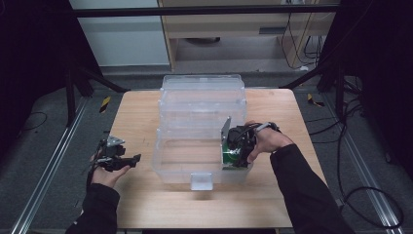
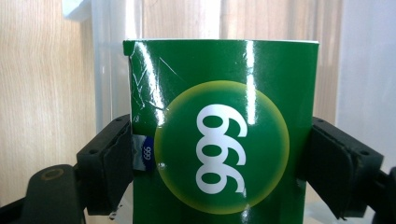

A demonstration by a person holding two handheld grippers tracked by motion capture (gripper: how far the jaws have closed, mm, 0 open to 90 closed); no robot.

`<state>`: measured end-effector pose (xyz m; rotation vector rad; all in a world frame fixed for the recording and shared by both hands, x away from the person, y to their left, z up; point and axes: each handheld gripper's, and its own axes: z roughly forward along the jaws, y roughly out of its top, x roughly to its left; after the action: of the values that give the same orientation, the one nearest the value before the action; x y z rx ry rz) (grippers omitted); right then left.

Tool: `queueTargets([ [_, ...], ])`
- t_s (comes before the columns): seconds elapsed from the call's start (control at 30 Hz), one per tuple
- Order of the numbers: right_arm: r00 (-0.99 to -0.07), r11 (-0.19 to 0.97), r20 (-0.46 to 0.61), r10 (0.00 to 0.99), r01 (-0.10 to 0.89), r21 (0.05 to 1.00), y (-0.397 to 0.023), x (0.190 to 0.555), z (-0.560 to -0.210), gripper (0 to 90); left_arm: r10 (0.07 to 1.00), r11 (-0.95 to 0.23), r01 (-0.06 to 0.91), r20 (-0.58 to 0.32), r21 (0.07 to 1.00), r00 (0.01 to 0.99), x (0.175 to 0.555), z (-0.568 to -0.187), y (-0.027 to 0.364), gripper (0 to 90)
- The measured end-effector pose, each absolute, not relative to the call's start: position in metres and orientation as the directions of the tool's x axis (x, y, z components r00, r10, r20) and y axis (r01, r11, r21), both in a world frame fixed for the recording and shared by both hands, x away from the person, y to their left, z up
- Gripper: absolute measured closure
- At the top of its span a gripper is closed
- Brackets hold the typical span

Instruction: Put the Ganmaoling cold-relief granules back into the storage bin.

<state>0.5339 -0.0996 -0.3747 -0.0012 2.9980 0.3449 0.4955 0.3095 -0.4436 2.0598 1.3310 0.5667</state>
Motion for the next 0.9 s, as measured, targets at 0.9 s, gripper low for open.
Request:
queueTargets([
  [0.9,-0.987,0.943,-0.123,0.107,0.062,0.326,-0.117,0.529,-0.361,20.7,0.918,-0.294,0.648,0.02,0.703,0.395,0.495,-0.44,0.312,30.5],
])
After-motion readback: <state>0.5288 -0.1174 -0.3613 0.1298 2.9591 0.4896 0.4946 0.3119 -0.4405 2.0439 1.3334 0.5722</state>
